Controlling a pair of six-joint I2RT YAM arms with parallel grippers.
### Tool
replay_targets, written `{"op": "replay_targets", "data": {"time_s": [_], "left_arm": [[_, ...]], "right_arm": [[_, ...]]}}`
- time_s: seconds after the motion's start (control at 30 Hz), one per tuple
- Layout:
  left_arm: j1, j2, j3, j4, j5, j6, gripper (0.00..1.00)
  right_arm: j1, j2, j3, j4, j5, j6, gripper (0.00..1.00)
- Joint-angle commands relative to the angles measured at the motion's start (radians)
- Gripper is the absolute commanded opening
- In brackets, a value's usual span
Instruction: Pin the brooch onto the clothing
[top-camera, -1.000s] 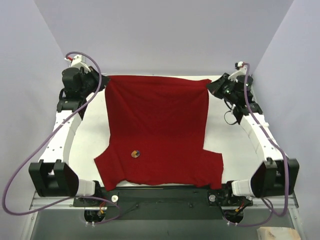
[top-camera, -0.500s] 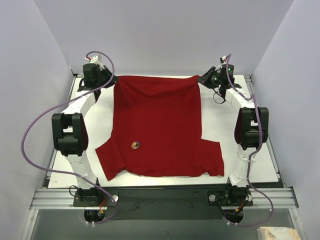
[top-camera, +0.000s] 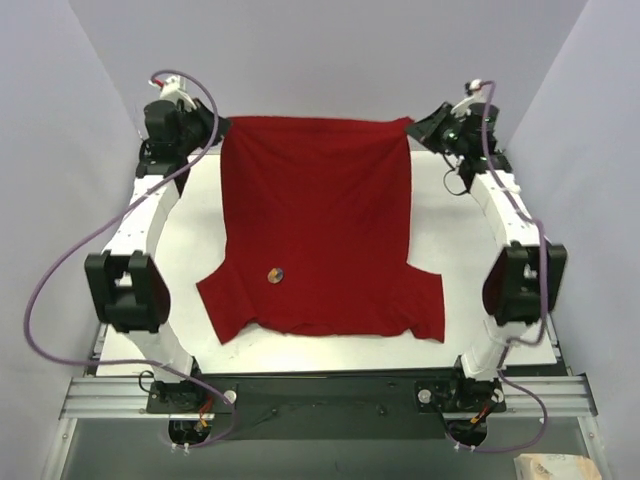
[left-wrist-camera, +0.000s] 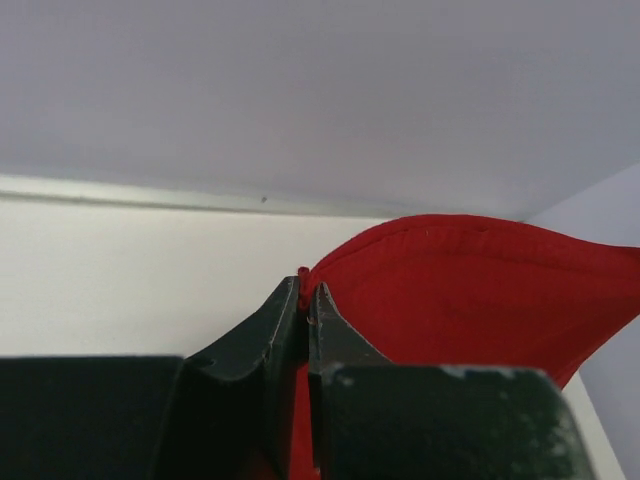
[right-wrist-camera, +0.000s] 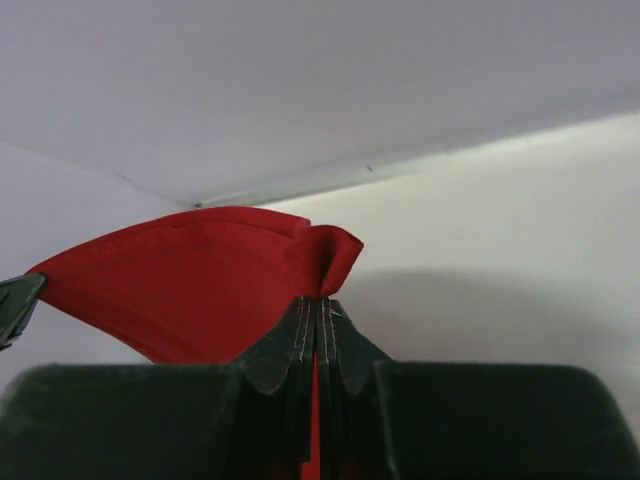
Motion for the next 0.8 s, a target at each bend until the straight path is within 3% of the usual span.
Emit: {"op": "replay_targets", "data": {"time_s": [0.0,0.33,0.53,0.77], "left_arm": [[-0.022,-0.308,0.015,0.027,-0.052,0.04,0.0],[-0.047,-0.75,-0.066,-0.079,-0.079,0.037,0.0],[-0.047,-0.898,-0.051,-0.152,-0.04,0.025,0.0],[-0.045,-0.961,0.02,-0.263,0.0,0.035,0.0]], "right_arm": [[0.0,-0.337,-0.039,0.064,0.009,-0.016,0.0],[0.038,-0.836,-0.187,-0.014,0.072,-0.057,0.0],[0.044,-1.002,-0.205,-0.083,0.073,-0.063,0.0],[0.044,-1.1,-0.171,-0.135,0.066,-0.065,0.0]]}}
